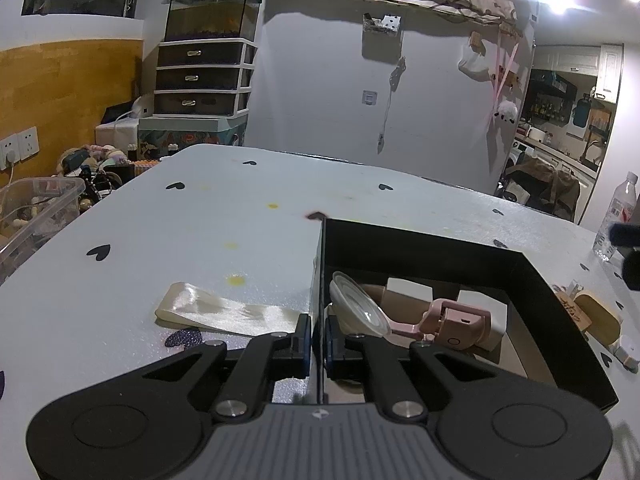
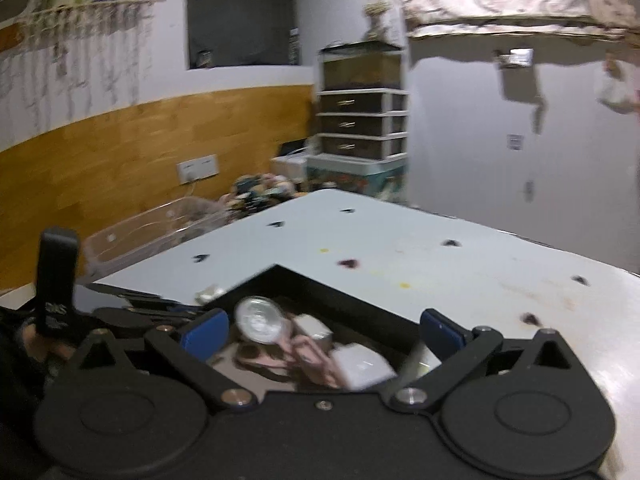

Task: Organize rigid objects
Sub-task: 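Move the right gripper to the carved wooden stamp block and grasp it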

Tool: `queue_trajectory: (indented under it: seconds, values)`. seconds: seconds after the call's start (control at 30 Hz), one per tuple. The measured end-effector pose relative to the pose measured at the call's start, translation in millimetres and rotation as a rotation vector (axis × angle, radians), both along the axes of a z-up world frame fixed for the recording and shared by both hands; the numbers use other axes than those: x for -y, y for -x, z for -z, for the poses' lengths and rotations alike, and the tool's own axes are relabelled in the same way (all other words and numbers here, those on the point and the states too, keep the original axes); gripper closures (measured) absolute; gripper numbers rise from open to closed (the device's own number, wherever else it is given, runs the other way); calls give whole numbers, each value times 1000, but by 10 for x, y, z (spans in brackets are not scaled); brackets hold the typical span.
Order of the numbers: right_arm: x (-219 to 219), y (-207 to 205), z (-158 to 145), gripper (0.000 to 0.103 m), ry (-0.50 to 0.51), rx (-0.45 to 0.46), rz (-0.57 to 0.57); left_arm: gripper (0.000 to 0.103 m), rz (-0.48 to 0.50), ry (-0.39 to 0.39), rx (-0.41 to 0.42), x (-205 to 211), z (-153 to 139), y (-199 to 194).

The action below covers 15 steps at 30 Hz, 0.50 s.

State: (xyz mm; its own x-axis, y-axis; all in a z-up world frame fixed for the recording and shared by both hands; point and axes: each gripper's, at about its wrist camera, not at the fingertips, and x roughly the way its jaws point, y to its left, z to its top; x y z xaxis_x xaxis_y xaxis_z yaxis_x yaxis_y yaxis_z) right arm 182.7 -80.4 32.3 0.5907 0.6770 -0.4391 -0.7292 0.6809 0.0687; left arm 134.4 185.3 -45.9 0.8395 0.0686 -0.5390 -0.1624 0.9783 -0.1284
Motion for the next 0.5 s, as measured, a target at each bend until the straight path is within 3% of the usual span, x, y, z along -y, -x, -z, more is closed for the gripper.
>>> queue_trajectory:
  seconds: [0.17,0.5]
  values:
    - [310,32,211,0,10,-14,133,97,-7,-8,3,20,0,3]
    - [681,-266,724,7,20,-154,323,99,-31,-35,4,91,-20,36]
